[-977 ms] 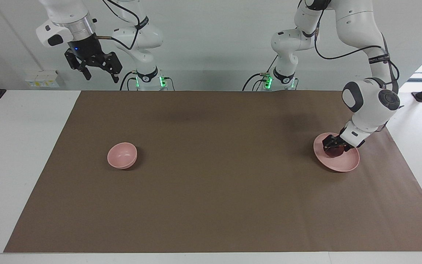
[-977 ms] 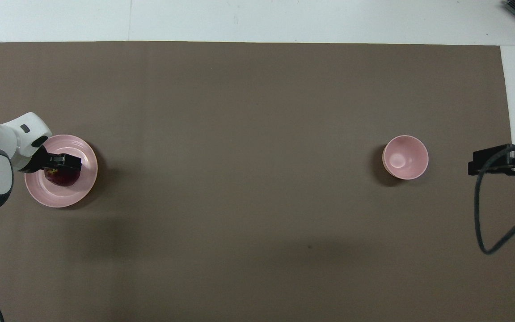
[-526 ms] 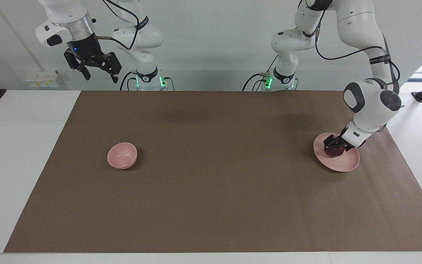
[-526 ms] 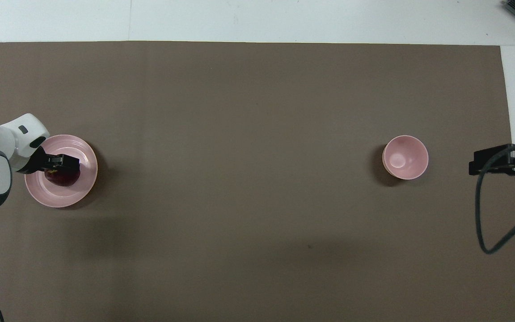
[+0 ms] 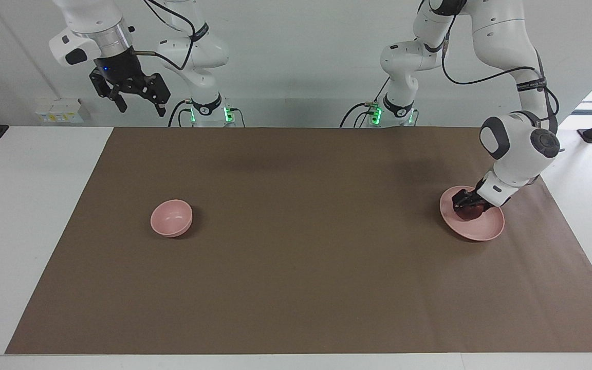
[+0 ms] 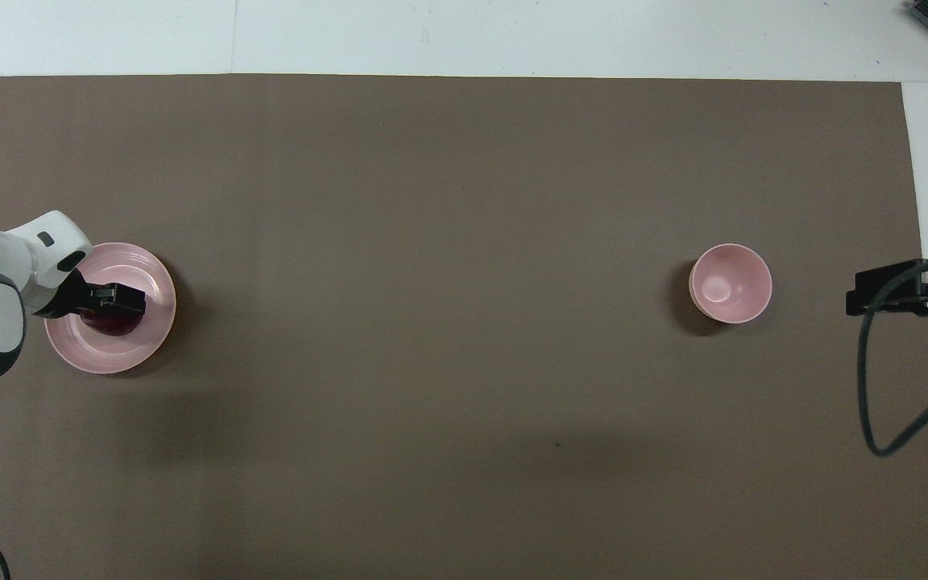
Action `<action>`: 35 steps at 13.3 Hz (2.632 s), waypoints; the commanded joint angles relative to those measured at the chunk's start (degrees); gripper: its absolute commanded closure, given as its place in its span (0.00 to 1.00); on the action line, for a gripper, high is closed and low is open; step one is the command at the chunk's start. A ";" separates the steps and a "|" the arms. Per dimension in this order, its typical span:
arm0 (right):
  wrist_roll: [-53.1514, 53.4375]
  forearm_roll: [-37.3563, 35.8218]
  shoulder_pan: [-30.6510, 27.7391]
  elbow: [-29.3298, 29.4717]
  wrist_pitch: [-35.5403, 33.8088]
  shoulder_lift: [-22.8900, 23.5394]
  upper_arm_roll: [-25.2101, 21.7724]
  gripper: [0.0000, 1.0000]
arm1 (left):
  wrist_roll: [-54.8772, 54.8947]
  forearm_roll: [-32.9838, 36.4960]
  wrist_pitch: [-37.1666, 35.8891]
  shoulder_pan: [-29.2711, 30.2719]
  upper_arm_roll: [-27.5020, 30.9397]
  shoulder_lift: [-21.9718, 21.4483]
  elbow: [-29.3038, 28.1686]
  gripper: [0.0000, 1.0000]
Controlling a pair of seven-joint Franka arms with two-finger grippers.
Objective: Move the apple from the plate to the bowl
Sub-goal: 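Close the left gripper on the red apple and lift it, then carry the apple with the left gripper while the right gripper approaches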
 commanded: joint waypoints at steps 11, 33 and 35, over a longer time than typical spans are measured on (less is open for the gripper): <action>-1.33 1.17 -0.02 -0.49 0.81 -0.85 0.44 0.00 | -0.16 -0.05 -18.69 -1.30 -0.37 -0.34 14.51 1.00; -30.60 56.26 -0.72 -27.11 27.97 4.16 0.44 0.00 | -48.05 -27.15 -30.67 -16.85 -2.39 -2.97 22.09 1.00; -31.21 58.28 -0.72 -27.90 27.70 3.90 0.53 0.00 | -50.95 -34.64 -32.42 -16.94 -3.00 -3.15 21.21 1.00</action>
